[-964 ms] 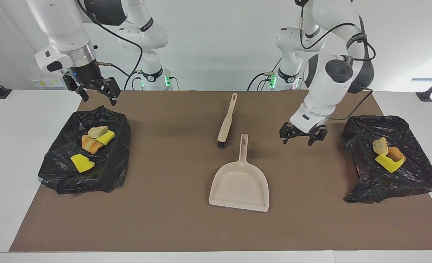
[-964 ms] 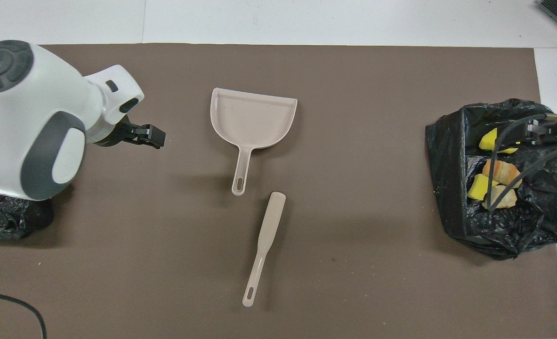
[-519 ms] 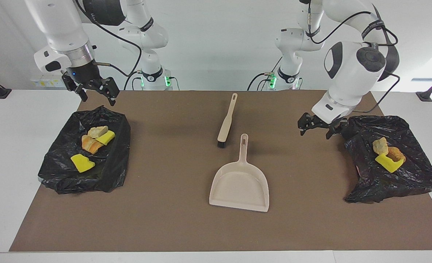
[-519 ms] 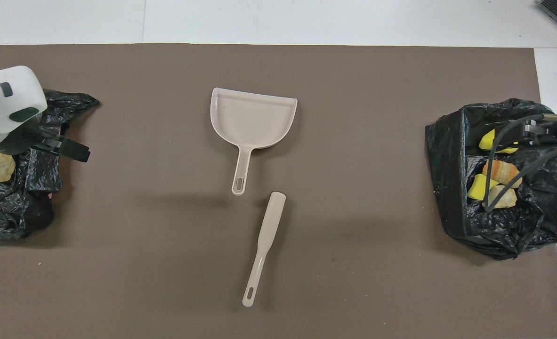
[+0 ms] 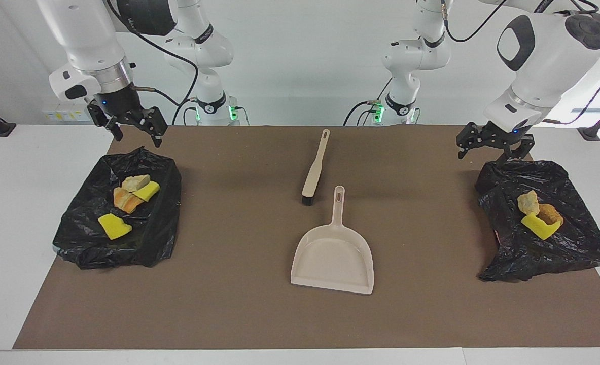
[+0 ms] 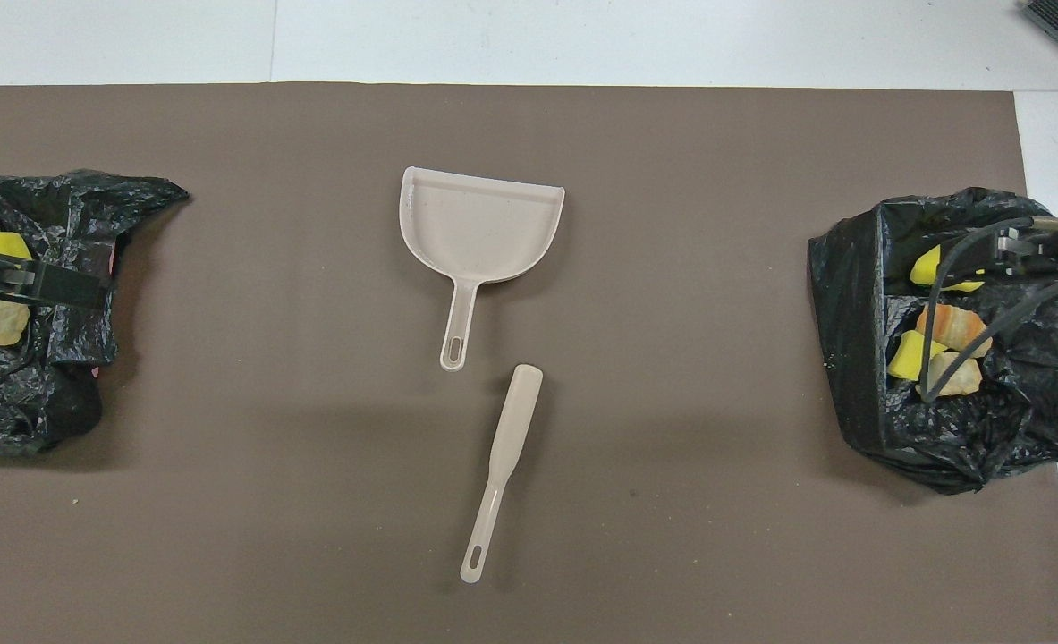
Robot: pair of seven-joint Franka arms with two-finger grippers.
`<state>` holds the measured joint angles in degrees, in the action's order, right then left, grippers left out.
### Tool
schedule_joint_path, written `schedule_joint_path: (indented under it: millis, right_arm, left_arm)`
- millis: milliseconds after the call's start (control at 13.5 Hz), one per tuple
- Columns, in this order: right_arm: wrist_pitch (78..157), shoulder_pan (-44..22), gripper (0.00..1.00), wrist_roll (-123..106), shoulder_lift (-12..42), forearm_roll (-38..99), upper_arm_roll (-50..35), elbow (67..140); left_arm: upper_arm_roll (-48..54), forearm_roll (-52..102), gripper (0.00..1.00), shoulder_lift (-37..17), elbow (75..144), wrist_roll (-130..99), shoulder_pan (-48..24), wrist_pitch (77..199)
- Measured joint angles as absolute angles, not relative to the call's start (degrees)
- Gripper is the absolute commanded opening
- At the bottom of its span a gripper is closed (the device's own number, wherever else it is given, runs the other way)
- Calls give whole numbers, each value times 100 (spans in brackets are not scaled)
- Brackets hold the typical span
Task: Sweep and dump trash in bin
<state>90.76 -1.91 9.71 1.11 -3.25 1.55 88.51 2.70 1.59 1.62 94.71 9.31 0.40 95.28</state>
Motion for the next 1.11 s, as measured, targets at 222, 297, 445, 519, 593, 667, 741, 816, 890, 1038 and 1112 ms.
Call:
schedule_joint_path:
  millis: [222,297,445,519,593,667,741,816,890,1038,1112]
  right_arm:
    - [9076,-191,100,971,111,-325,155,8851]
    - [9076,-191,100,971,111,-325,155,8851]
    - [9076,-191,100,971,111,-325,155,8851]
    - [9076,-191,100,971,111,-325,155,8851]
    - [9076,-191,100,971,111,-325,155,8851]
    - [9076,-191,100,971,111,-325,155,8851]
    - [9076,-191,100,971,111,-325,155,8851]
    - [9076,-191,100,971,111,-325,156,8851]
    - [9076,-191,100,971,111,-325,156,8851]
    - [9076,-191,100,971,111,-325,156,8851]
    - [9076,-191,100,971,111,-325,156,8851]
  left_arm:
    - [197,158,100,185,9471,925,40,9358]
    - [160,158,100,185,9471,925,40,9316]
    - [134,158,100,185,9461,925,41,9236]
    - [136,158,100,183,9428,925,40,9188]
    - [135,158,100,179,9362,925,40,9107]
    - [135,158,100,170,9281,925,40,8962]
    - [136,158,100,150,9202,925,40,8821]
    - [138,158,100,124,9137,925,40,8768]
    - [145,158,100,100,9097,925,40,8763]
    - [150,158,100,69,9066,924,40,8764]
    - [150,158,100,65,9062,924,40,8764]
